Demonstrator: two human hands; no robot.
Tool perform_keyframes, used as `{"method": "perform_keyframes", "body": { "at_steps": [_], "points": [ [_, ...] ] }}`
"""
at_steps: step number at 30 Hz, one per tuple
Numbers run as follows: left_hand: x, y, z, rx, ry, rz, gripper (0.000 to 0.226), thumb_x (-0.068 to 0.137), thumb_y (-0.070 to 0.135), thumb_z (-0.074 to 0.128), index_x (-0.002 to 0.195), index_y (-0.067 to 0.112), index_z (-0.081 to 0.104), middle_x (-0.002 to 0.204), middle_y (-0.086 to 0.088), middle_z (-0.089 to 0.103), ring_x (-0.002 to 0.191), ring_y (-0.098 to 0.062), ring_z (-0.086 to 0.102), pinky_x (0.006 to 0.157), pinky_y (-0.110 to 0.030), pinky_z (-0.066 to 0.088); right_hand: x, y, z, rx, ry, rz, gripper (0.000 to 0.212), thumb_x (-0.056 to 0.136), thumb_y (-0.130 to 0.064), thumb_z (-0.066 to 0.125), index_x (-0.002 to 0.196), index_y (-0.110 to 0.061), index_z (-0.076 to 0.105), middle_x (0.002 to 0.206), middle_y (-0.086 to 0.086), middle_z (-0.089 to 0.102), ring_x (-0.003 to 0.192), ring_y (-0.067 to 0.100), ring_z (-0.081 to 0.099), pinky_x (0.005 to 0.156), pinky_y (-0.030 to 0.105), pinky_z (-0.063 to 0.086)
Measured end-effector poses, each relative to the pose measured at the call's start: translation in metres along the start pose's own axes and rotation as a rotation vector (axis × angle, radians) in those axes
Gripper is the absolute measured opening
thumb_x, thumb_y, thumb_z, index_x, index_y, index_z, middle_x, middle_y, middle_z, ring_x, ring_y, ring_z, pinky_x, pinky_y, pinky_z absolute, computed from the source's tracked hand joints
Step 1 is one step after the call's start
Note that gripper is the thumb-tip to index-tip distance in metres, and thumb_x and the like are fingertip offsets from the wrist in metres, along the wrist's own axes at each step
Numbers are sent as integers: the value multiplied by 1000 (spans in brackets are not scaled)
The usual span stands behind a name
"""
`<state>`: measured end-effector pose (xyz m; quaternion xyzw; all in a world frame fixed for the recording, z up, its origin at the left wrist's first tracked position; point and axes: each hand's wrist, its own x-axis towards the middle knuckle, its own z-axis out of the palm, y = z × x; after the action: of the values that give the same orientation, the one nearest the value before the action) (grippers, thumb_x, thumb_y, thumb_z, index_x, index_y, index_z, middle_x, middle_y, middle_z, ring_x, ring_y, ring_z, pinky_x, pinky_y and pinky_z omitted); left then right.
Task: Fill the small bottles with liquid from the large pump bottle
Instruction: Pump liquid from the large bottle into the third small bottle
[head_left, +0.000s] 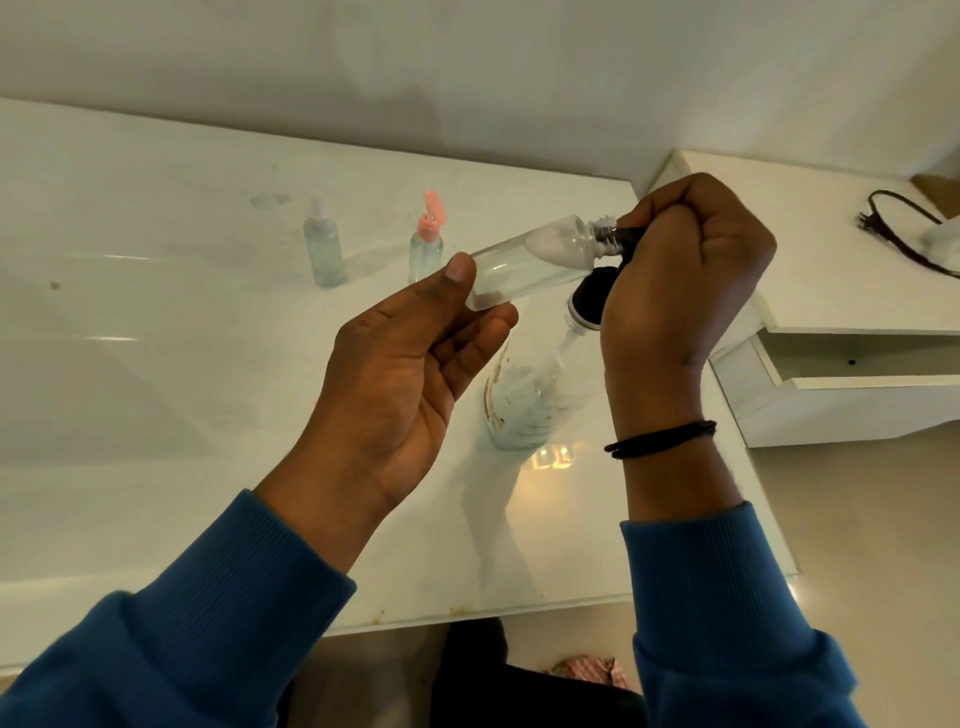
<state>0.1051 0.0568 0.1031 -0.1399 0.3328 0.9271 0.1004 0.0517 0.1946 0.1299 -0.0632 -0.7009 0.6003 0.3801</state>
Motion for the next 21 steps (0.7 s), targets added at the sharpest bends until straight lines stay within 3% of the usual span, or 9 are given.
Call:
{"method": "perform_keyframes", "body": {
  "at_steps": [4, 9, 12, 21],
  "points": [
    [1, 2, -1, -18, 9, 12, 25, 83, 22, 71, 103, 8, 74, 102, -12, 77, 88, -18, 76, 75, -23, 60, -6, 0, 2, -3, -21, 7, 30, 71, 13, 36, 60, -6, 57, 52, -4, 46, 50, 4, 41, 50, 14, 36],
    [1, 1, 1, -5, 7, 5, 27, 81, 22, 71, 104, 7, 74, 103, -12, 77, 87, -18, 76, 73, -23, 60, -5, 0, -2, -44, -14, -31, 27, 71, 13, 36, 59, -1, 56, 51, -3, 45, 51, 9, 40, 49, 20, 35],
    [0, 2, 1, -3, 15, 10, 33, 79, 22, 71, 107, 5, 73, 102, -12, 77, 87, -19, 76, 72, -22, 60, -7, 0, -2, -46, -20, -15, 26, 74, 17, 34, 61, 5, 54, 52, 1, 44, 49, 7, 38, 46, 16, 33],
    [1, 4, 3, -10, 32, 11, 32, 79, 21, 71, 106, 5, 73, 101, -12, 77, 86, -19, 76, 71, -23, 60, -7, -2, 1, -21, -25, -8, 29, 75, 19, 34, 61, 4, 54, 51, 2, 43, 46, 4, 40, 45, 10, 33]
  ]
}}
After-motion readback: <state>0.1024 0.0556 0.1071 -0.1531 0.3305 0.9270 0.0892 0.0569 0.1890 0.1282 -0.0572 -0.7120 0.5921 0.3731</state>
